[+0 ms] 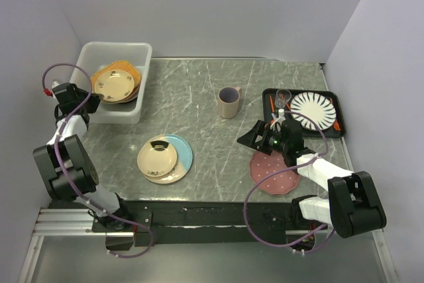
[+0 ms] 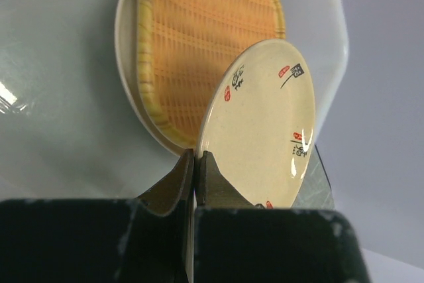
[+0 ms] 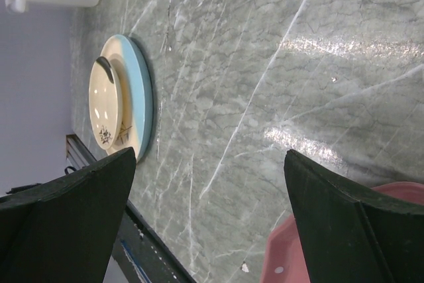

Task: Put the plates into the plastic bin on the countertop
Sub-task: Place the plate in the plastic bin.

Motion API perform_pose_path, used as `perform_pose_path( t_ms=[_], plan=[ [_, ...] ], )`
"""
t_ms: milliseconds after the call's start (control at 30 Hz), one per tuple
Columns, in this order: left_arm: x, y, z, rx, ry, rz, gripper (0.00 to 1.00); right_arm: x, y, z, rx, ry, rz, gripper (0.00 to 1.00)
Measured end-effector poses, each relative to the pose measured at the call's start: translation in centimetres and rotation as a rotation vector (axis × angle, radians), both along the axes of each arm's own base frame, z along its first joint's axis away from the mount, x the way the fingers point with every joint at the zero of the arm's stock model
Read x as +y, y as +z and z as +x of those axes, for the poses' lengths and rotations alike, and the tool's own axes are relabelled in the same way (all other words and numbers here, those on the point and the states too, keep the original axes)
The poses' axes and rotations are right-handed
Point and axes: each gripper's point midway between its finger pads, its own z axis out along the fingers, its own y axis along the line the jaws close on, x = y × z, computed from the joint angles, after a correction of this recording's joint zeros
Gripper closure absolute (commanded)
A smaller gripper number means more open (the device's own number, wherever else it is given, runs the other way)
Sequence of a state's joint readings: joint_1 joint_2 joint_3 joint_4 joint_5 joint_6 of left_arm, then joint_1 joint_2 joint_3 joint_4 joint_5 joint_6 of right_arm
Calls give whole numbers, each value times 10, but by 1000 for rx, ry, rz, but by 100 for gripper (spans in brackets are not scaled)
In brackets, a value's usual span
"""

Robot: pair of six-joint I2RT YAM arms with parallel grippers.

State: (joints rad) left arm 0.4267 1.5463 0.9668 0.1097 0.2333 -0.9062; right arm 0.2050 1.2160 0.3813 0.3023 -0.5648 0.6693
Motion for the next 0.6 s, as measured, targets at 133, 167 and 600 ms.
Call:
perform_pose_path(
  t_ms=[133,167,600],
  plan=[
    [3,-23,8,45,-1,-24,99,0,-2,0,7,2,-2,0],
    [3,-29,9,57,-3,-31,99,0,-3,0,9,2,-3,0],
    [4,-33,33,40,-38,-30,94,1,-5,1,19,7,-5,0]
  ],
)
